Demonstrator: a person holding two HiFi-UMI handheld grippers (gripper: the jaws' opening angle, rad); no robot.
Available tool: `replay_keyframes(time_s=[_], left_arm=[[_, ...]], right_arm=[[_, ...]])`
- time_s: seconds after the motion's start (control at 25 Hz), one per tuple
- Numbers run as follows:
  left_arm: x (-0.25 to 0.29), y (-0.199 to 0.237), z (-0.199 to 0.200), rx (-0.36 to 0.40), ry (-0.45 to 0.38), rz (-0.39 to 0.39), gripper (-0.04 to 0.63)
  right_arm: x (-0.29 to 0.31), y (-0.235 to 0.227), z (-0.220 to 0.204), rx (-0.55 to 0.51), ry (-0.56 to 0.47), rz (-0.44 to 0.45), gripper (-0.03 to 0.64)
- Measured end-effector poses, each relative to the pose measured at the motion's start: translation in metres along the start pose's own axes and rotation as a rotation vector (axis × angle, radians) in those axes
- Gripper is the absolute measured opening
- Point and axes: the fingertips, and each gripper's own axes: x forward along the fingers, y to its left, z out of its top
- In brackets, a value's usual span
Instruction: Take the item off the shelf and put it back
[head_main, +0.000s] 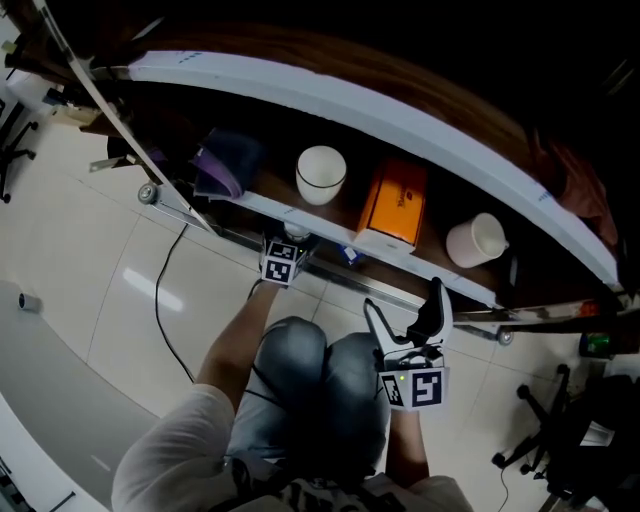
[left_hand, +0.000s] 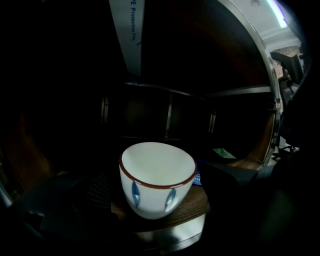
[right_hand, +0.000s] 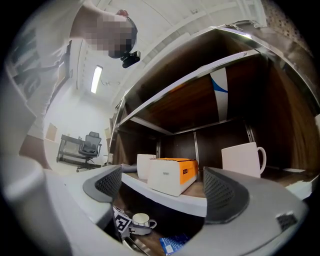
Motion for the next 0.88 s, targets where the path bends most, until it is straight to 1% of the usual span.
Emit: replay_keyframes(time_s=[0.12, 0.24, 0.32, 0.44, 0.52, 0.64, 0.76, 0.88], left_arm=[[-0.015, -0.001, 0.006, 0.022, -0.013, -0.001, 0.523], [-0.045, 0.017, 0.008, 0.013, -0.007, 0.031, 0.523], [-0.074, 0.016, 0.019, -0.001, 0.007, 0.035, 0.523], [-0.132, -0.002, 0.05, -0.031, 0.007, 0.04, 0.522], [-0.177, -0.017, 0.084, -0.039, -0.008, 0.051, 0.522], [-0.239, -0.053, 0.15, -0.06, -0.055, 0.049, 0.512], [-0.293, -0.093, 0.232, -0.055, -0.104, 0.044, 0.512], [-0.337, -0.121, 0.322, -0.049, -0.164, 0.046, 0.512]], right_arm=[[0.003, -0.001, 0.005, 0.004, -0.001, 0.004, 0.52], [0.004, 0.0, 0.019, 0.017, 0.014, 0.019, 0.52], [0.002, -0.001, 0.039, 0.02, 0.028, 0.025, 0.52], [-0.01, -0.006, 0.085, 0.043, 0.051, 0.02, 0.52], [-0.017, -0.007, 0.121, 0.076, 0.058, 0.016, 0.52], [-0.033, -0.015, 0.179, 0.107, 0.083, 0.009, 0.52], [-0.041, -0.028, 0.238, 0.12, 0.104, -0.003, 0.52], [-0.039, -0.037, 0.302, 0.131, 0.101, -0.009, 0.52]])
